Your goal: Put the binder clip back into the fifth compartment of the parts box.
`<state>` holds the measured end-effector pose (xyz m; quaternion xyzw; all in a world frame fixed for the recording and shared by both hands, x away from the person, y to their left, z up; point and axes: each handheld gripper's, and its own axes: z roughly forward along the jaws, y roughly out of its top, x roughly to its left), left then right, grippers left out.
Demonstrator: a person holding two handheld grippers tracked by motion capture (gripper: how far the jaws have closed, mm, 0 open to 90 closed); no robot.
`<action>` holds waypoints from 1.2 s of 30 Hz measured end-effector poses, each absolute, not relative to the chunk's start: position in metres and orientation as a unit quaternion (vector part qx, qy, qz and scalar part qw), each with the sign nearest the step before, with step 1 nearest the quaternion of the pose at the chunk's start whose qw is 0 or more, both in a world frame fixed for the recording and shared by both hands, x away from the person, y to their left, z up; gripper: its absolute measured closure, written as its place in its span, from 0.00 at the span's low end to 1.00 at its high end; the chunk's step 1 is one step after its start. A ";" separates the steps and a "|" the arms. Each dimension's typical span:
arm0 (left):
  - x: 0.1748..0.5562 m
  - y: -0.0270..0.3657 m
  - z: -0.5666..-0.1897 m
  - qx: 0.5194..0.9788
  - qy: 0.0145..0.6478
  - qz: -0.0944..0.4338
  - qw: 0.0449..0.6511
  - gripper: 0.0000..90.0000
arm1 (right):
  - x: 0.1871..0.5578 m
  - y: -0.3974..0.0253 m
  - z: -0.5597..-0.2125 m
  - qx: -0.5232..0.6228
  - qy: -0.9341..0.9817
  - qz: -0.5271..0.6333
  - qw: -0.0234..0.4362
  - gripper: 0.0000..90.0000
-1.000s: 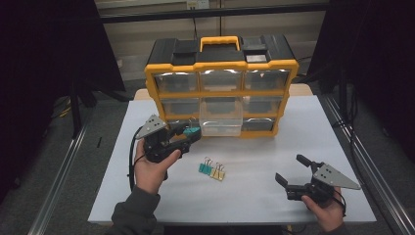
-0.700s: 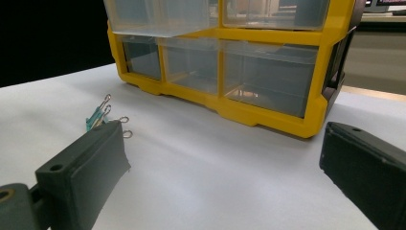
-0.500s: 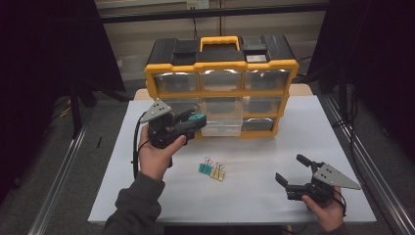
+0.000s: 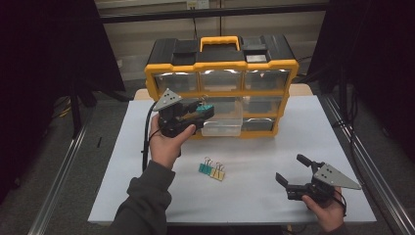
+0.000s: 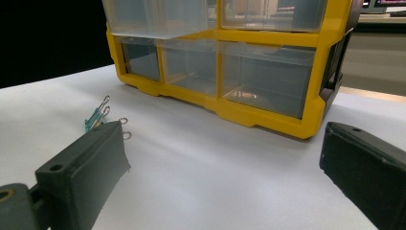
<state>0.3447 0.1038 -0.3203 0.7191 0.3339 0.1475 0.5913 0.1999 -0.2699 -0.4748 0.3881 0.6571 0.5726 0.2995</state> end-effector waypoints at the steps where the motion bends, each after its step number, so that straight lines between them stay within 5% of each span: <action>1: 0.346 0.102 -0.321 0.721 0.332 0.148 0.590 0.53 | 0.200 -0.270 -0.475 0.387 0.657 0.572 0.301 0.02; 15: 0.357 0.088 -0.333 0.736 0.322 0.163 0.573 0.51 | 0.200 -0.270 -0.475 0.388 0.657 0.573 0.299 0.02; 17: 0.357 0.088 -0.333 0.735 0.325 0.160 0.573 0.37 | 0.200 -0.271 -0.475 0.388 0.657 0.573 0.299 0.02; 25: 0.349 0.100 -0.331 0.739 0.319 0.163 0.571 0.17 | 0.200 -0.270 -0.475 0.387 0.658 0.573 0.300 0.02; 36: 0.335 0.118 -0.339 0.735 0.318 0.157 0.578 0.11 | 0.200 -0.270 -0.475 0.387 0.659 0.572 0.299 0.02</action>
